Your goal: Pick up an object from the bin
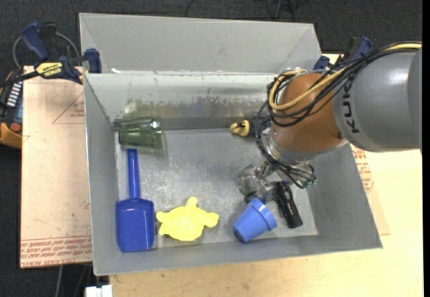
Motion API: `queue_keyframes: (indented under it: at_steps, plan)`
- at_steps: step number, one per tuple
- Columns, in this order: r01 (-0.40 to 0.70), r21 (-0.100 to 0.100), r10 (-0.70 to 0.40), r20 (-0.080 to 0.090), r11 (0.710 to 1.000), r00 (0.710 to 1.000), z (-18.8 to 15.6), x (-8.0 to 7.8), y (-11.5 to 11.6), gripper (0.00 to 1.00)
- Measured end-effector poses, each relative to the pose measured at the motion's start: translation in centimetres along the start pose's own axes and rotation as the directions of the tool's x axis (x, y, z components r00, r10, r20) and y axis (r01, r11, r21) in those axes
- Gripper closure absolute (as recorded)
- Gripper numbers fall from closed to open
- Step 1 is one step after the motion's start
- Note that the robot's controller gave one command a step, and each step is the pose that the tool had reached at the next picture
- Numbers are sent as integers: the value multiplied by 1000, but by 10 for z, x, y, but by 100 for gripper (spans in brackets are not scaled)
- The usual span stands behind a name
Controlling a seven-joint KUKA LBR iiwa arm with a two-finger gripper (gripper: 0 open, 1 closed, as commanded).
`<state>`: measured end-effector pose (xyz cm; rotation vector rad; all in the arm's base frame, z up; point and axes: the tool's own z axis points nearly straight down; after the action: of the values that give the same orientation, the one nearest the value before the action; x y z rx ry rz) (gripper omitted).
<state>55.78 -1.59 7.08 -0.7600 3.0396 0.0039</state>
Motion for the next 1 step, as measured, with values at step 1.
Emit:
queue_keyframes:
  at_steps: [1]
  plan:
    - [2,1,-2,2,1000,1000,0,2,1,100]
